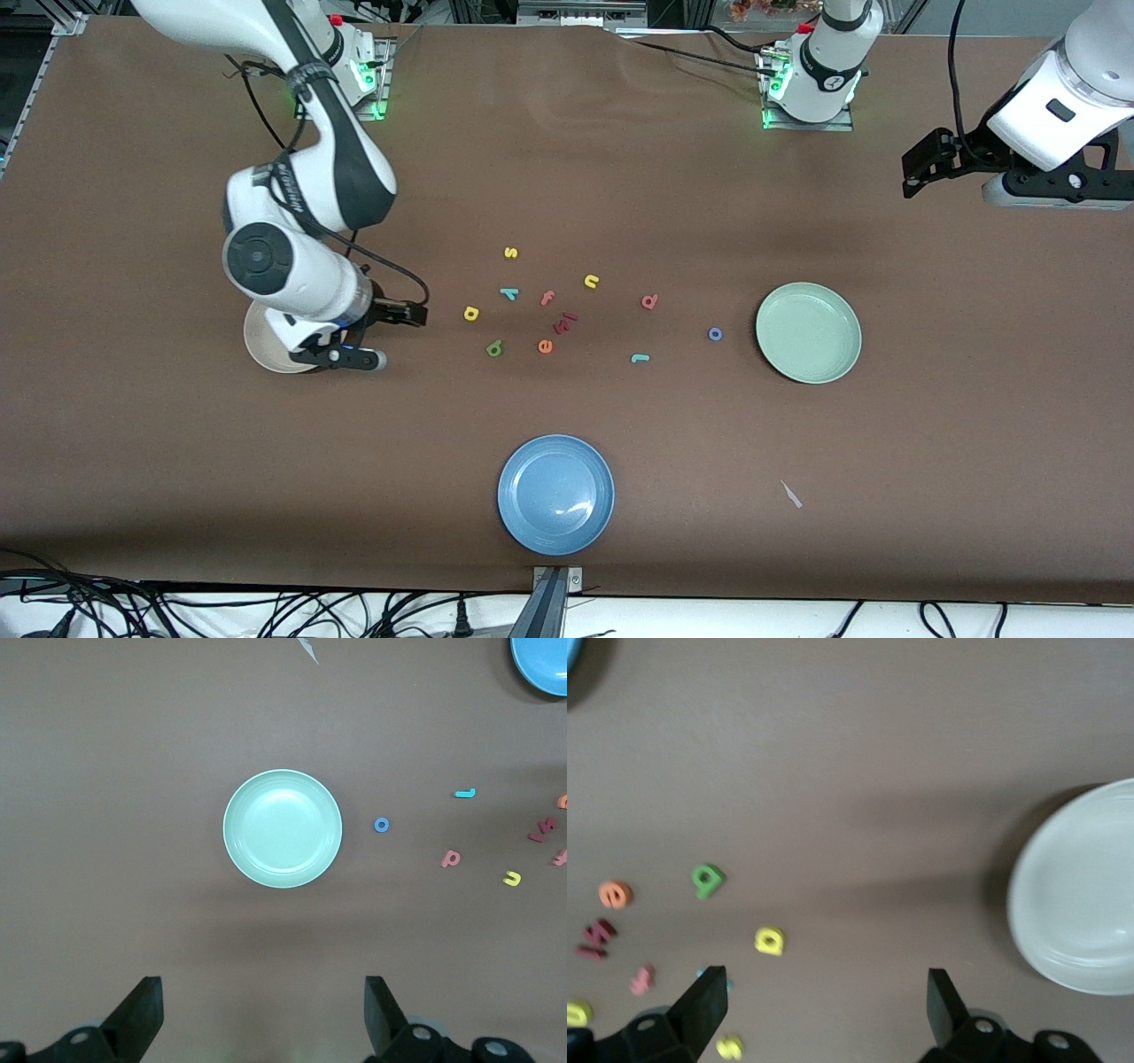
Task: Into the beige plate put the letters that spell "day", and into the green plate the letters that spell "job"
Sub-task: 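Move the right gripper over the yellow foam letter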
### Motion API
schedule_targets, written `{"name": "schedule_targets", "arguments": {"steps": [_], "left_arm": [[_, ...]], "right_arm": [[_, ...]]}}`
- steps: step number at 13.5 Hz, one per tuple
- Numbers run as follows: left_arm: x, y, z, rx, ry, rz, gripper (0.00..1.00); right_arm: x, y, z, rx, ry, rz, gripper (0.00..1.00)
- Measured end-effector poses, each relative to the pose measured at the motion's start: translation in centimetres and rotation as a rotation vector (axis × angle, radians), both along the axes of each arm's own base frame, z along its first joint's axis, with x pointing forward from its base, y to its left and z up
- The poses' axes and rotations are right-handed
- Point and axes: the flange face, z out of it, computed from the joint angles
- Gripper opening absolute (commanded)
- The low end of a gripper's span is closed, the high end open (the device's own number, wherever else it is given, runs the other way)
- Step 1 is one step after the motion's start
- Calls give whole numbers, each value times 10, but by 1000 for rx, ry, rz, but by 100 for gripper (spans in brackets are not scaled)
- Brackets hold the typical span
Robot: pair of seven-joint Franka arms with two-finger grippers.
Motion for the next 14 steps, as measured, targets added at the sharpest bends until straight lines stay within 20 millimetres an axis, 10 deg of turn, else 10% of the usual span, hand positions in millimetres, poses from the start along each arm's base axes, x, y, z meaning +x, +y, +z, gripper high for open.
{"name": "schedule_targets", "arguments": {"steps": [6, 14], "left_arm": [[0, 0, 0, 0, 0, 0, 100], [0, 0, 0, 0, 0, 0, 100]], "right_arm": [[-35, 69, -70, 4, -53, -113, 100], [-66, 72, -127, 6, -86, -100, 99]]}}
